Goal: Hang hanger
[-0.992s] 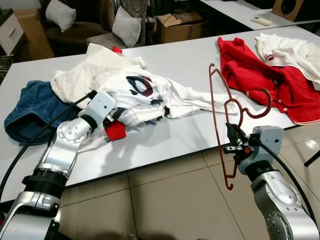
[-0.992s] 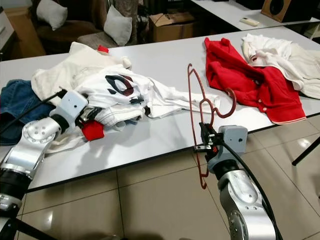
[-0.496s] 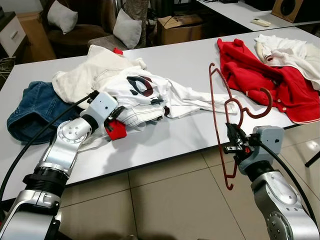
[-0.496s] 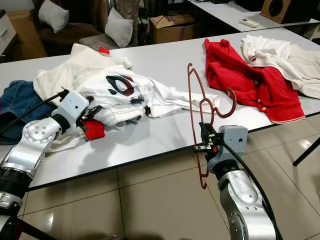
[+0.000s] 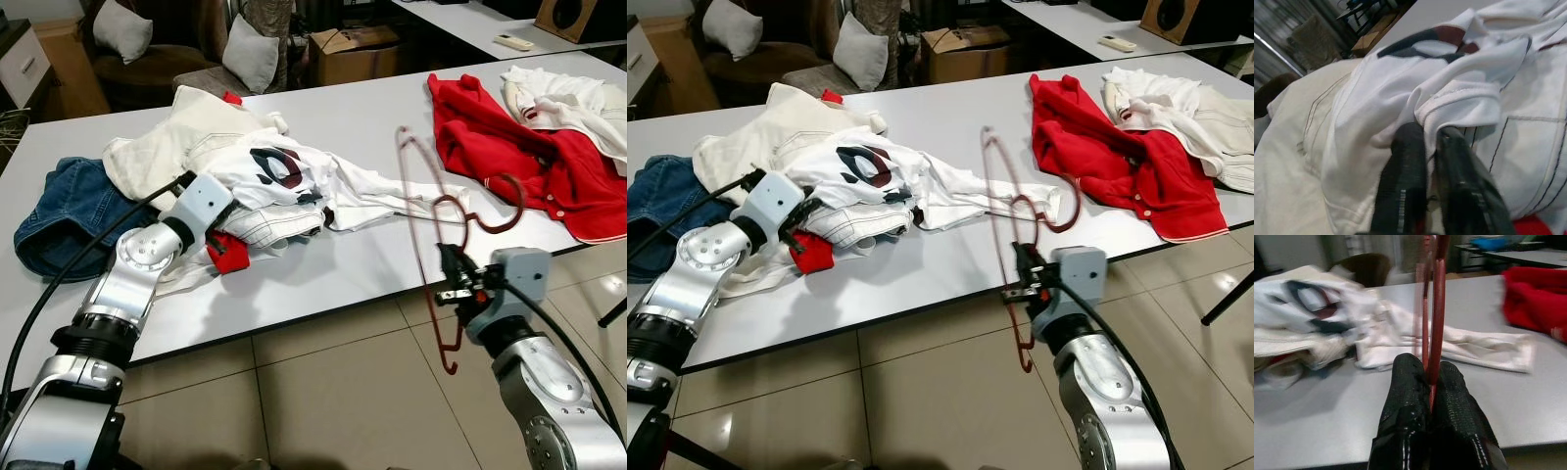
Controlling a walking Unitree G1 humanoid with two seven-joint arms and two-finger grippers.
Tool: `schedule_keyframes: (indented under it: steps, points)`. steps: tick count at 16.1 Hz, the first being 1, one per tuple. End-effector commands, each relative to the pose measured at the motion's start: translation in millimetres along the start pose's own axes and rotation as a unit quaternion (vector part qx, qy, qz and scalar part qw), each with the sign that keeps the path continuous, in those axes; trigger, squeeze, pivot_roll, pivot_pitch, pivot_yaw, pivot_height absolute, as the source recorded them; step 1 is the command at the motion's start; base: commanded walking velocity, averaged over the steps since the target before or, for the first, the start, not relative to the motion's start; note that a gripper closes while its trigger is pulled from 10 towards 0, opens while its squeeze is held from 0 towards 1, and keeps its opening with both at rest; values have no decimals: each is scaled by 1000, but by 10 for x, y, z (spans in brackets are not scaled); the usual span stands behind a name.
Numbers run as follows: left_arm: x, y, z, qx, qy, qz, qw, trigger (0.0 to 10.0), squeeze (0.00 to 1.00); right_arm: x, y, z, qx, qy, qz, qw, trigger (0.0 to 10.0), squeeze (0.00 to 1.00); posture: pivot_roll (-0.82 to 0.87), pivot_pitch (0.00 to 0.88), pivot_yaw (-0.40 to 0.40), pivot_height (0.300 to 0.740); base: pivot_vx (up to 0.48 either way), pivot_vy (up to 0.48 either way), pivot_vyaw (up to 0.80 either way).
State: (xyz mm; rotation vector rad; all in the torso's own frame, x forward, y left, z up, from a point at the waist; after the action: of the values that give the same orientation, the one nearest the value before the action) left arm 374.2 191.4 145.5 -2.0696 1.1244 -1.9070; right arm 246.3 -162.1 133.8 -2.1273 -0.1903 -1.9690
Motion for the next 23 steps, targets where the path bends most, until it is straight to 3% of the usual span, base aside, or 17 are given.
schedule_keyframes:
  steps: [1, 3, 6, 10, 12, 14, 16, 18, 20, 22, 23]
  points:
    - [118, -32, 32, -5, 20, -17, 1000, 0, 0, 32, -106, -39, 49, -3, -3, 999, 10000, 0, -149, 0, 45, 740, 0, 0, 0]
    - [229, -52, 57, -8, 40, -49, 998, 0, 0, 24, -204, -99, 106, -16, -8, 994, 10000, 0, -151, 0, 48, 740, 0, 0, 0]
    - [733, -174, 117, -25, 120, -103, 987, 0, 0, -34, -378, -211, 202, -50, -33, 978, 10000, 0, -150, 0, 53, 740, 0, 0, 0]
    - [1301, -215, -29, -86, 191, -54, 976, 0, 0, -54, -362, -192, 195, -56, -44, 978, 10000, 0, -147, 0, 60, 740, 0, 0, 0]
    - [1367, -149, -87, -129, 184, -29, 974, 0, 0, -17, -345, -172, 196, -51, -43, 978, 10000, 0, -143, 0, 64, 740, 0, 0, 0]
    - [1290, -79, -80, -143, 160, -18, 977, 0, 0, 9, -329, -161, 198, -47, -43, 978, 10000, 0, -142, 0, 66, 740, 0, 0, 0]
    - [1240, 31, -135, -176, 141, -2, 974, 0, 0, -17, -185, -113, 166, -60, -58, 983, 10000, 0, -144, 0, 65, 740, 0, 0, 0]
    - [1282, -135, -139, -135, 148, -11, 980, 0, 0, -56, 119, -75, 101, -90, -80, 988, 10000, 0, -147, 0, 65, 740, 0, 0, 0]
    - [1366, -211, -178, -139, 167, -30, 976, 0, 0, -25, 401, -24, 34, -92, -91, 991, 10000, 0, -148, 0, 67, 740, 0, 0, 0]
    - [1450, -350, -244, -143, 190, -33, 971, 0, 0, 338, 749, 82, -32, -19, -89, 995, 10000, 0, -152, 0, 70, 740, 0, 0, 0]
    - [1464, -420, -249, -126, 195, -33, 972, 0, 0, 447, 788, 92, -34, 3, -86, 996, 10000, 0, -152, 0, 70, 740, 0, 0, 0]
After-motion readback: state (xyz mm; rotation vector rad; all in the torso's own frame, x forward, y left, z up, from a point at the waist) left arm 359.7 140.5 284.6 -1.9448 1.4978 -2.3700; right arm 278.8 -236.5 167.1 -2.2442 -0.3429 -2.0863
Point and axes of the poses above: a point about 5 cm out from each wrist's last joint towards the gripper, its own z axis pointing out of the wrist towards the gripper, its own x axis along the axis of the wrist's last joint, y = z × x, the point moved 2 cm from there along z, pointing out of the wrist towards the gripper, and after that the axes turned 1 degree about z, right-handed, at the moved point
